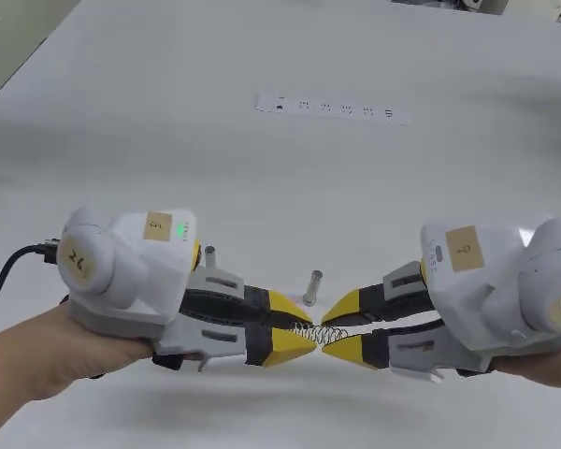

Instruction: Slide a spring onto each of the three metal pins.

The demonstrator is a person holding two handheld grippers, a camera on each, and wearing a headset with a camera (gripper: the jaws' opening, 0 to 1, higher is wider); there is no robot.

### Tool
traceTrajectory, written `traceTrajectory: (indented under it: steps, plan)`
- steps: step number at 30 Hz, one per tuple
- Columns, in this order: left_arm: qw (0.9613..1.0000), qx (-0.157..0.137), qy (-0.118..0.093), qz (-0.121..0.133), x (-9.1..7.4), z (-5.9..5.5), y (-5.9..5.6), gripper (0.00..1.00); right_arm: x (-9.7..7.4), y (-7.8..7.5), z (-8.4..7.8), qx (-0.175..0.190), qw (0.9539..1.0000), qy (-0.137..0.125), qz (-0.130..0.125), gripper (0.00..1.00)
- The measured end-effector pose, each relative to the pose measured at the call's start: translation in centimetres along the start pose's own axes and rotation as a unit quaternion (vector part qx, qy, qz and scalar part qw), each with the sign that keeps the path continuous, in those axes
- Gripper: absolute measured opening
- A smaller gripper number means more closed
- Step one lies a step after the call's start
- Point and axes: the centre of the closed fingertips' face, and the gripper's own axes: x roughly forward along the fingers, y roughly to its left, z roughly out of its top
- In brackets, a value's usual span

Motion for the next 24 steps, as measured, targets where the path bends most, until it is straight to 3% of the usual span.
traceTrajectory:
  steps: [10,24]
  plan:
    - [1.0000,-0.004,-0.003,-0.002,-0.05,0.16,-0.13,0.02,-0.42,-0.07,-0.34,0.030,0.9995,-0.012,0.005,0.13]
    - [1.0000,-0.004,-0.004,-0.002,-0.41,0.23,-0.16,0.02,-0.16,0.18,-0.58,0.017,0.9997,-0.016,0.003,0.08]
